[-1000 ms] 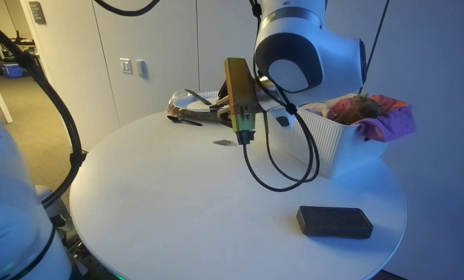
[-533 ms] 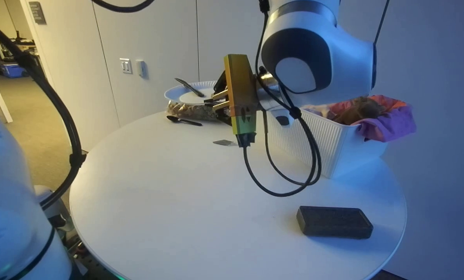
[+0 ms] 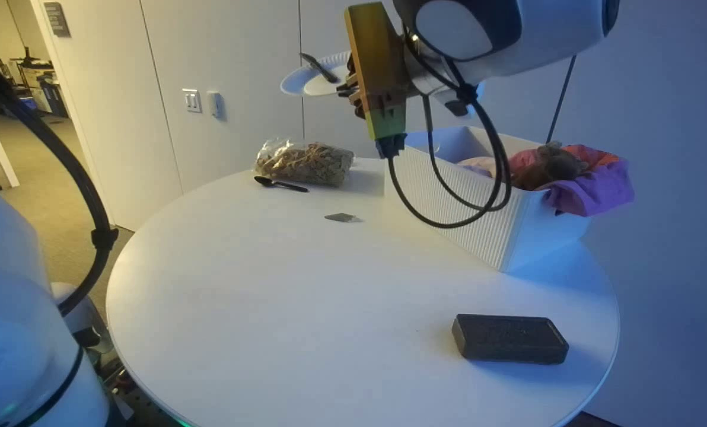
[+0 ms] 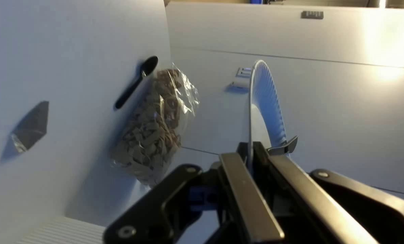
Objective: Put the plate into the basket
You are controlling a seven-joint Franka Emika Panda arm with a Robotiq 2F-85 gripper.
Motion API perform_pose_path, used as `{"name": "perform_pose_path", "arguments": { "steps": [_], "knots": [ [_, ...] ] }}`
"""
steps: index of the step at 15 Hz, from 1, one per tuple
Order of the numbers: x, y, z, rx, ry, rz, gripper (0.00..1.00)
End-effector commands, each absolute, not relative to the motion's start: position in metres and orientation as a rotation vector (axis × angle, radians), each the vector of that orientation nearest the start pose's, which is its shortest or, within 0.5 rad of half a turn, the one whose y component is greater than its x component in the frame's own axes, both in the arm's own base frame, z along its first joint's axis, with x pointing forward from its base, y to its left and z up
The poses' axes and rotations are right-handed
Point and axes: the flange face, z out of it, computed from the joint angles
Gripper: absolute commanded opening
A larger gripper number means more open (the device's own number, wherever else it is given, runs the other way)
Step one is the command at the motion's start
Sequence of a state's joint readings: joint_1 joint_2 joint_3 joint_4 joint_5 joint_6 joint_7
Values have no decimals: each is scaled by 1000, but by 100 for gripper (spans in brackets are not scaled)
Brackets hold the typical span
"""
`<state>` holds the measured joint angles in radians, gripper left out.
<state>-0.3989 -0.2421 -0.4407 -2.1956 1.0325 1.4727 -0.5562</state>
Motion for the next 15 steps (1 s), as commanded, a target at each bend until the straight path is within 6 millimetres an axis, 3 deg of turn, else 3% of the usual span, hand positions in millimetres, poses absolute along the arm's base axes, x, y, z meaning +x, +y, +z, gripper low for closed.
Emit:
{"name": "perform_pose_path", "arguments": {
  "steps": [1, 4, 6, 15],
  "knots": [
    [369, -280, 555, -1865, 489, -530, 6],
    [373, -301, 569, -1846, 631, -617, 6],
    [373, -317, 568, -1836, 735, -664, 6],
    [362, -384, 546, -1715, 1276, -839, 2]
  ]
}}
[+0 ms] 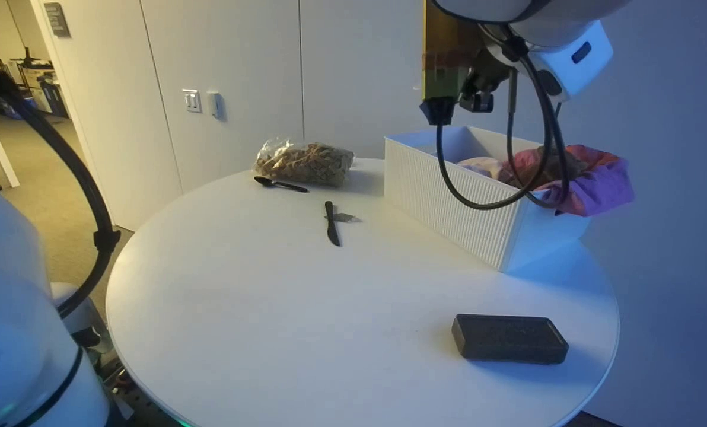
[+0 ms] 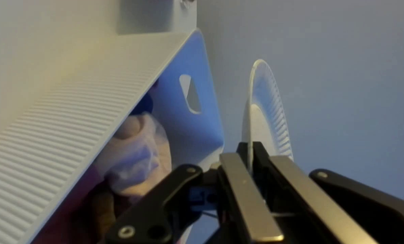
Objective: Put the plate into the basket
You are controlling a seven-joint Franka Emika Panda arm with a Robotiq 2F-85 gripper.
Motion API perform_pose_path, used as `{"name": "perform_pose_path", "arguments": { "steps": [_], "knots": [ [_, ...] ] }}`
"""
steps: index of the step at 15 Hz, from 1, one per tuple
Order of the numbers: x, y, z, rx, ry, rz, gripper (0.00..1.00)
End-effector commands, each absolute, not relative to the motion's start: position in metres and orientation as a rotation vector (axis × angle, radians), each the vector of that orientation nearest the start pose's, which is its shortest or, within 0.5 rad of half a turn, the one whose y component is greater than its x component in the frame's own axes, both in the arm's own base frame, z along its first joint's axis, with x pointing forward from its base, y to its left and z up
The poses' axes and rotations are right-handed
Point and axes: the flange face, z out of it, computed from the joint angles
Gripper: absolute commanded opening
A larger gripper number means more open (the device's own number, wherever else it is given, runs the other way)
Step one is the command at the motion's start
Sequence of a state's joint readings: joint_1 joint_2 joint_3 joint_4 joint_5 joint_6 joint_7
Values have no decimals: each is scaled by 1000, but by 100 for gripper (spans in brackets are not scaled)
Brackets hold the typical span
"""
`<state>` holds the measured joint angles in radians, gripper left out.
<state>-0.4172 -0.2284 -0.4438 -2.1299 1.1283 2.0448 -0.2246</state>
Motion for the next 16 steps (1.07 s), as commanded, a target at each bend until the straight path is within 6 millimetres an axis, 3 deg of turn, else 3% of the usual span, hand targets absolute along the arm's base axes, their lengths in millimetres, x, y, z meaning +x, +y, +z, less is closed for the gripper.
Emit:
{"name": "perform_pose_path", "arguments": {
  "steps": [1, 4, 7, 8, 9, 12, 16],
  "knots": [
    [363, -388, 545, -1713, 1328, -874, 2],
    [383, -385, 545, -1766, 1431, -984, 2],
    [422, -360, 543, -1882, 1490, -1085, 4],
    [435, -352, 539, -1916, 1512, -1096, 32],
    [445, -345, 535, -1944, 1528, -1094, 33],
    [463, -332, 524, -2005, 1567, -1077, 55],
    [451, -314, 528, -2116, 1557, -1120, 84]
  ]
}}
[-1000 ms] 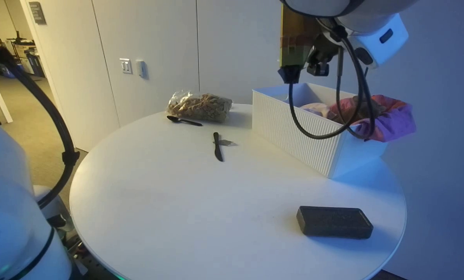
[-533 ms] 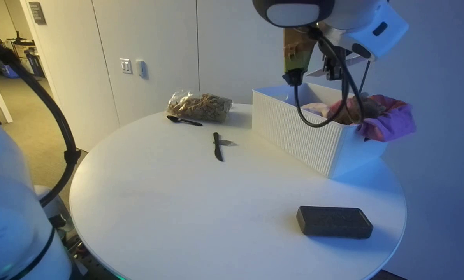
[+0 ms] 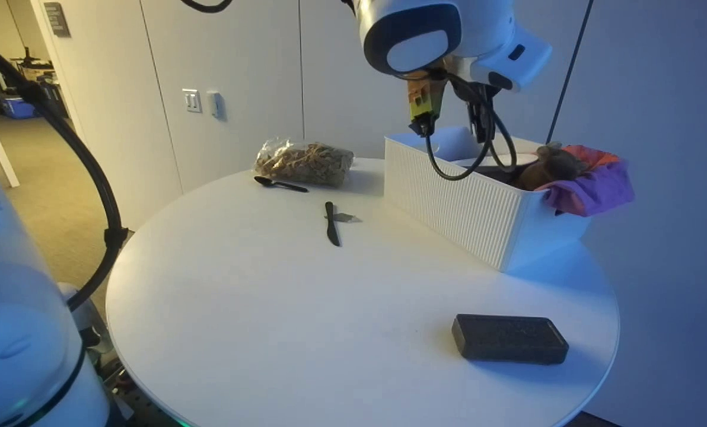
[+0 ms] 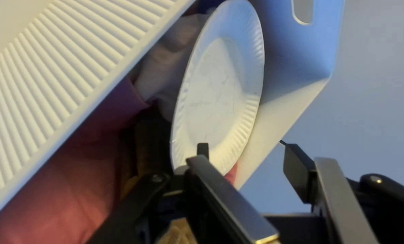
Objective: Put the plate into the basket
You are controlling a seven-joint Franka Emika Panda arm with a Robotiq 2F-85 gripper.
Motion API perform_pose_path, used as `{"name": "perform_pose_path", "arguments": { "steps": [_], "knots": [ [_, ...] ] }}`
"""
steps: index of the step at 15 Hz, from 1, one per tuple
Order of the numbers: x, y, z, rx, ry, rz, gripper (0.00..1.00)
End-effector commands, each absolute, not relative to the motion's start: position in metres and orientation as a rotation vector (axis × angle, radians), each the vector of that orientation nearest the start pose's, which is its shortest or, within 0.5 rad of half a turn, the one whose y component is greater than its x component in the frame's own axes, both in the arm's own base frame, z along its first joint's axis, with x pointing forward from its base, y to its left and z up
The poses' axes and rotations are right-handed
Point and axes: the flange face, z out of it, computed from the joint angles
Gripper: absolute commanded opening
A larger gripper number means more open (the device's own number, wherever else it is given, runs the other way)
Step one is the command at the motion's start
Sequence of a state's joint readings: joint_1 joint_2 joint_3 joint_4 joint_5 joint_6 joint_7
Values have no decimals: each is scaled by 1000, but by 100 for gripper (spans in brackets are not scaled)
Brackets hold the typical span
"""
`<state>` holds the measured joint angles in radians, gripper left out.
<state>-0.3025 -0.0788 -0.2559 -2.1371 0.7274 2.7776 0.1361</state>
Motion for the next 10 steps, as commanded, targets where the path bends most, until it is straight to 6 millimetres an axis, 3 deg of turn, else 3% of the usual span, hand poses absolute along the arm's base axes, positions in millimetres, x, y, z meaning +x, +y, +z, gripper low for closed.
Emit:
{"name": "perform_pose_path", "arguments": {
  "steps": [1, 3, 10],
  "knots": [
    [443, -308, 531, -2163, 1538, -1121, 93],
    [416, -285, 535, -2295, 1438, -1026, 100],
    [318, -217, 546, -2739, 1123, -503, 99]
  ]
}}
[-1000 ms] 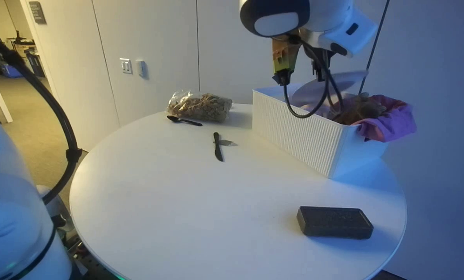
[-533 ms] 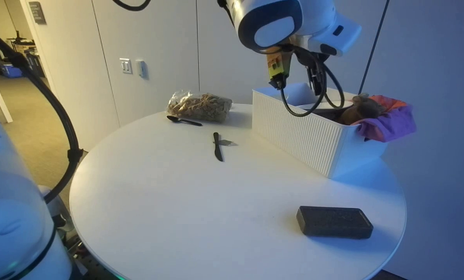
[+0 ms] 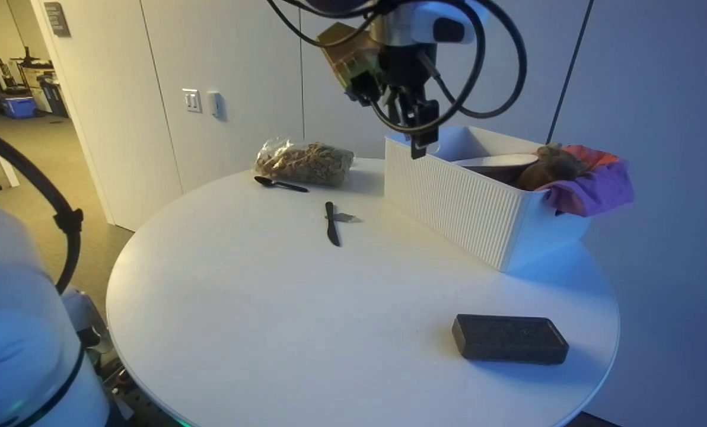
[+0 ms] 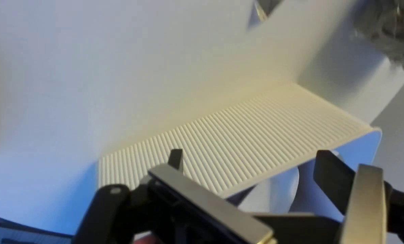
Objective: Put the plate into the basket
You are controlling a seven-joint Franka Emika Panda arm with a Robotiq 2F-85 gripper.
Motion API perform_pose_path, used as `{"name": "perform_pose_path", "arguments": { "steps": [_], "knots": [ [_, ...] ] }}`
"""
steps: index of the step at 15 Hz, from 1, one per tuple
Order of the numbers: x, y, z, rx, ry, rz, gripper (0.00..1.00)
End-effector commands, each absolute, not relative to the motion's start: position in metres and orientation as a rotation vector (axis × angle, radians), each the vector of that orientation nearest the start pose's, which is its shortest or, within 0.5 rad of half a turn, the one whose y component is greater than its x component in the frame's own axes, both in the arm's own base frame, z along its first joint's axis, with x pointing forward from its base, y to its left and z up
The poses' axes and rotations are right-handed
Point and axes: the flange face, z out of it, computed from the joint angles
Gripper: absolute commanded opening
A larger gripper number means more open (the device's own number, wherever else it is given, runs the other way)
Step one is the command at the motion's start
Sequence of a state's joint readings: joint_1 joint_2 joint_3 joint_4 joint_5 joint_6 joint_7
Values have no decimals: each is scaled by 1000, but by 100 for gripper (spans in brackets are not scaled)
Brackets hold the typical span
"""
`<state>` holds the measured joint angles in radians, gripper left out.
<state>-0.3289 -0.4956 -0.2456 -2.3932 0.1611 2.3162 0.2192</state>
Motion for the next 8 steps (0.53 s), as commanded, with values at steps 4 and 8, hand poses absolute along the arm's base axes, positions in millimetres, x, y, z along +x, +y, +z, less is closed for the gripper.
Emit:
{"name": "perform_pose_path", "arguments": {
  "steps": [4, 8],
  "knots": [
    [293, -190, 538, -2866, 891, -209, 100],
    [298, -200, 539, -2807, 984, -246, 100]
  ]
}}
